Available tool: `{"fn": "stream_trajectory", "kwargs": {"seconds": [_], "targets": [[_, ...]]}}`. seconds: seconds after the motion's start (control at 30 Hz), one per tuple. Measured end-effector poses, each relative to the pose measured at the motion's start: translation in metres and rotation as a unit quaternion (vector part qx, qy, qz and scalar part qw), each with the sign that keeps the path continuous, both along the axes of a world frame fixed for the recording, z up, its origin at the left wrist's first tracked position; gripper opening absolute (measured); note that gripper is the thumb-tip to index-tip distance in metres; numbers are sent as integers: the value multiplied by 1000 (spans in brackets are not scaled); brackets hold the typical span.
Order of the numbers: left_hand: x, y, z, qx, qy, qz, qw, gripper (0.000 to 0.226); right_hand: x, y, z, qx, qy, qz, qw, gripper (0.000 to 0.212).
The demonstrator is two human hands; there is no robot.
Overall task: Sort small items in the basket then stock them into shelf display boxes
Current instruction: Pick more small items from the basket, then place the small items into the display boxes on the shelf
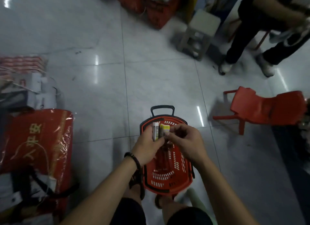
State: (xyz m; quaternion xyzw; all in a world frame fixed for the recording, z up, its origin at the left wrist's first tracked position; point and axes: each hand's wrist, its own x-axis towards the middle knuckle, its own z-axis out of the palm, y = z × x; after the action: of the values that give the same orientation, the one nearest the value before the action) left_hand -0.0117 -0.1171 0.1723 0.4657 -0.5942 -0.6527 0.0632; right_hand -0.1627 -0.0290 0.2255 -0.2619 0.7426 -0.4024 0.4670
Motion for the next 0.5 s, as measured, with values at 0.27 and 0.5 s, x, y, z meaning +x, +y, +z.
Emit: {"fn": "stream_trajectory", "kwargs": {"seconds": [0.27,0.5], "targets": [[78,24,159,138,165,166,962,27,61,-12,129,-78,-58,50,994,14],[197,84,240,77,195,354,911,30,163,-22,198,-113,-126,240,956,17]]}}
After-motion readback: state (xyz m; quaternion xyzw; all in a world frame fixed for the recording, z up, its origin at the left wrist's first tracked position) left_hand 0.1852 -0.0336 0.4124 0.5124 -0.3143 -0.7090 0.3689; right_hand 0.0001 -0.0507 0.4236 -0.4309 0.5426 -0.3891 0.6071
